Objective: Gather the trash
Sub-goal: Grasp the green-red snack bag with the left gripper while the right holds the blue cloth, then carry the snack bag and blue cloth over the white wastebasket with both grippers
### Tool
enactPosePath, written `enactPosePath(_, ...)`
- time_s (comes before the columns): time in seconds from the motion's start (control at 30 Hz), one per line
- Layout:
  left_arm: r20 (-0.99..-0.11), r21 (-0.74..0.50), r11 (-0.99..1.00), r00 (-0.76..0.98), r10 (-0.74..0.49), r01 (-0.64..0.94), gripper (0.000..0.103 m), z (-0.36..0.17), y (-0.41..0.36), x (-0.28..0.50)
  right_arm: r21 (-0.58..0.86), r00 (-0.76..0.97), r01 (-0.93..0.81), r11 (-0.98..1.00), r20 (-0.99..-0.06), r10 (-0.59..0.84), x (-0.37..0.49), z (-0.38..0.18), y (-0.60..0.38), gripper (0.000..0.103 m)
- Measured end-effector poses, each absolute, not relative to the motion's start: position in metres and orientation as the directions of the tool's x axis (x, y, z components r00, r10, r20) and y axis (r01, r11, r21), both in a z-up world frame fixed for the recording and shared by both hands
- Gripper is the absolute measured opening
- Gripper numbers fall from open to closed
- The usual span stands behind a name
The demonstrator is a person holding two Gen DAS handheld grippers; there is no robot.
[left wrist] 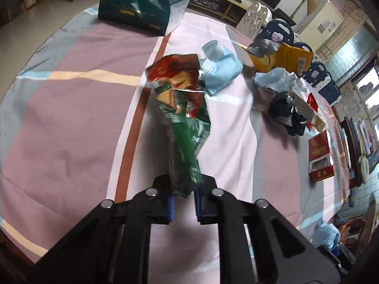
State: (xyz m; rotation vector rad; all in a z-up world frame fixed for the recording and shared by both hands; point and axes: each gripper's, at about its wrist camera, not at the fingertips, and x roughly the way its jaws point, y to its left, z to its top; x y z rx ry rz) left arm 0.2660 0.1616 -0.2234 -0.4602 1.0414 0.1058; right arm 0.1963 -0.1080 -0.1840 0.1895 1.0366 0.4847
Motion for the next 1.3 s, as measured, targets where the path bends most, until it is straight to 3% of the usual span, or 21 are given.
enactPosePath(0.27, -0.771, -0.356, 0.9, 0.623, -0.131, -0.251, 0.01, -0.197, 0.16, 0.243, 0.375, 0.437, -0.254, 0.892, -0.778, 0.452, 0.185, -0.178, -0.127, 0.034)
enactPosePath(0.37, -0.713, -0.277, 0.939, 0.699, -0.059, -0.203, 0.01, -0.173, 0.148, 0.222, 0.368, 0.467, -0.233, 0.9, -0.77, 0.436, 0.176, -0.168, -0.138, 0.034)
enactPosePath(0.47, -0.713, -0.149, 0.969, 0.7, 0.035, -0.199, 0.009, -0.164, 0.129, 0.207, 0.336, 0.508, -0.218, 0.916, -0.762, 0.401, 0.166, -0.154, -0.149, 0.034)
enactPosePath(0.6, -0.706, -0.071, 0.981, 0.703, 0.078, -0.18, 0.008, -0.145, 0.104, 0.18, 0.295, 0.563, -0.21, 0.932, -0.743, 0.362, 0.15, -0.136, -0.163, 0.034)
enactPosePath(1.03, -0.567, -0.002, 0.999, 0.823, 0.03, -0.038, 0.008, -0.034, 0.034, 0.089, 0.225, 0.709, -0.195, 0.955, -0.641, 0.295, 0.08, -0.071, -0.208, 0.034)
enactPosePath(1.3, -0.529, 0.015, 0.999, 0.848, -0.035, 0.05, 0.008, -0.003, -0.005, 0.041, 0.221, 0.763, -0.167, 0.961, -0.589, 0.268, 0.044, -0.045, -0.235, 0.034)
